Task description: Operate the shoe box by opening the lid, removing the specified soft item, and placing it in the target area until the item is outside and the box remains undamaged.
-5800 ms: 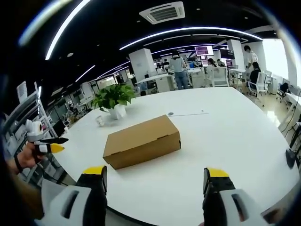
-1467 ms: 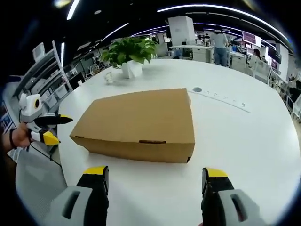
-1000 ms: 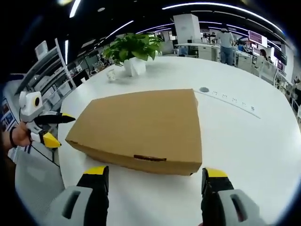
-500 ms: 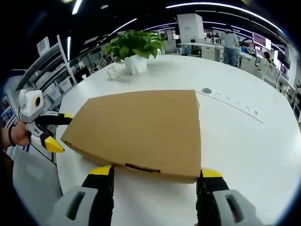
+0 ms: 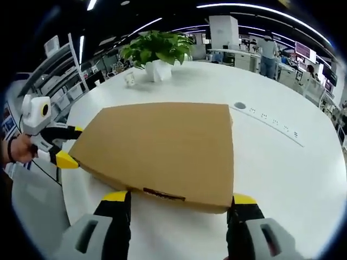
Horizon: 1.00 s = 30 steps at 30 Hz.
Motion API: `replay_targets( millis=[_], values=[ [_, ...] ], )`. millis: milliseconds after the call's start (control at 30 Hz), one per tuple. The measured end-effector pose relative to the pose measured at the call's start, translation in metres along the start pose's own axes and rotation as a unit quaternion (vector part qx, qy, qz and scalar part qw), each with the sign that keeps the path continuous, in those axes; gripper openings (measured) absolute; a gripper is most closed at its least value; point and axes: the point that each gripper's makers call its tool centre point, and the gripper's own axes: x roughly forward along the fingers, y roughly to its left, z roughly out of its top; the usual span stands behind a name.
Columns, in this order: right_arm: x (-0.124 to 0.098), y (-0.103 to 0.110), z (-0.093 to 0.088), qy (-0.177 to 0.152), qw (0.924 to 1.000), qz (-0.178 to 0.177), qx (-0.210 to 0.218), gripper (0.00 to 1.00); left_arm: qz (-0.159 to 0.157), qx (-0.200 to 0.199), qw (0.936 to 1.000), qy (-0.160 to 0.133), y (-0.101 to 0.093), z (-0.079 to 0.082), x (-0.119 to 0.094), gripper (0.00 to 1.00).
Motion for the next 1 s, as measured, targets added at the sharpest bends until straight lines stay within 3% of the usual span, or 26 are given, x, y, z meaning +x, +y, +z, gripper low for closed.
replay_targets(
  millis=[300,533,867,1000],
  values=[
    [-0.005,0.008,-0.003,-0.001,0.9999,-0.014,0.007,0.70,-0.021,0.014,0.9996,0.013,0.003,0.000,-0.003,0.64],
    [-0.009,0.014,-0.012,0.003,0.9996,-0.027,0.011,0.63,-0.031,0.018,0.9993,0.014,0.008,-0.005,-0.008,0.61],
    [-0.011,0.034,-0.015,-0.001,0.9990,-0.036,0.028,0.62,-0.037,0.048,0.9977,0.029,0.018,-0.011,-0.016,0.59],
    [-0.011,0.048,-0.019,0.010,0.9993,-0.033,0.015,0.62,-0.036,0.083,0.9950,0.042,0.027,-0.017,-0.021,0.58]
  ],
)
